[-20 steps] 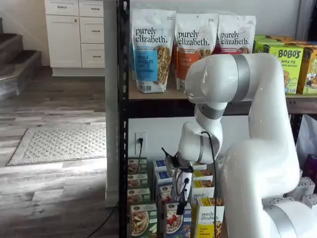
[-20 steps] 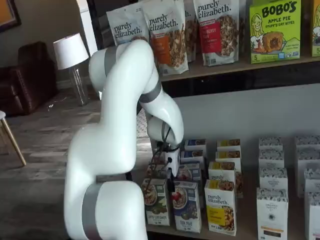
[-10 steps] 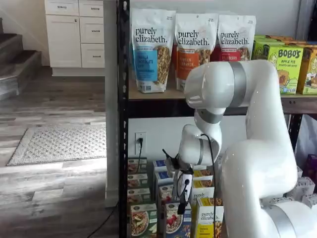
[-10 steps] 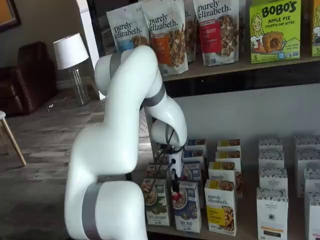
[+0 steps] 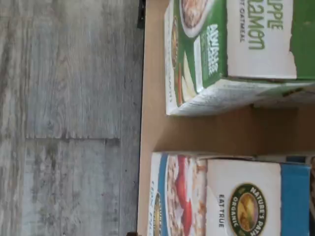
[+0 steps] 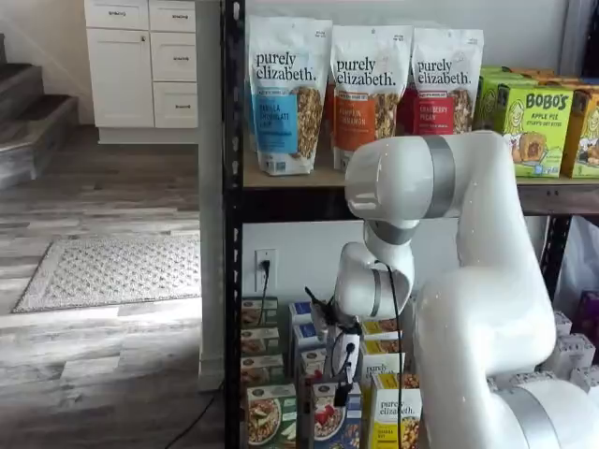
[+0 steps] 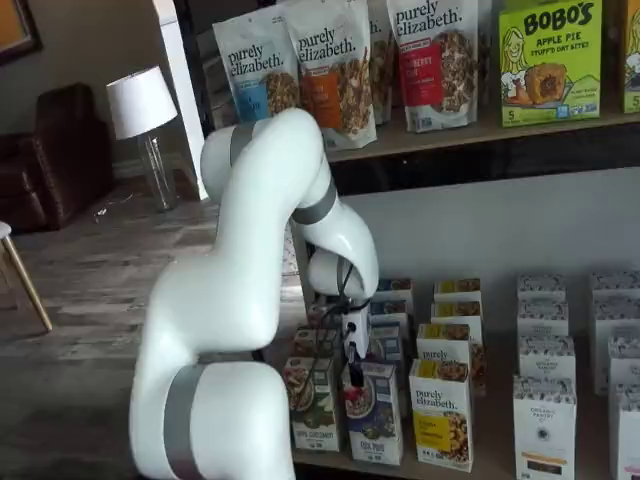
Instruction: Pick up the blue and white box that is on the bottom shelf, the second box from the left
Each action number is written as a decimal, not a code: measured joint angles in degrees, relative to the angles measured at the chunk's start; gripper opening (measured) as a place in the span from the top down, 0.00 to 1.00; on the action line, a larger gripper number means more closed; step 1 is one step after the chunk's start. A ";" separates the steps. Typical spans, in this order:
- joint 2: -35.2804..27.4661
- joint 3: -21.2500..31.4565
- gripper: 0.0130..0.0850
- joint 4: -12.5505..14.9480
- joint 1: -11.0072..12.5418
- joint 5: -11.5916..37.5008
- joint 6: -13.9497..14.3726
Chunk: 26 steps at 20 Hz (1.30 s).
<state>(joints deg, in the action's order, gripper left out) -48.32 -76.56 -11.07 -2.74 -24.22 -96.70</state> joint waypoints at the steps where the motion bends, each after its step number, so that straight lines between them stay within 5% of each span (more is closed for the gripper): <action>1: -0.65 -0.68 0.00 0.24 0.08 -0.03 0.14; 9: -4.37 -5.01 0.00 -0.04 0.25 -0.82 -0.22; 26: -9.95 -12.72 0.00 6.33 0.10 -6.42 5.68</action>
<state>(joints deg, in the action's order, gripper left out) -58.26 -89.28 -4.74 -2.64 -30.63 -91.03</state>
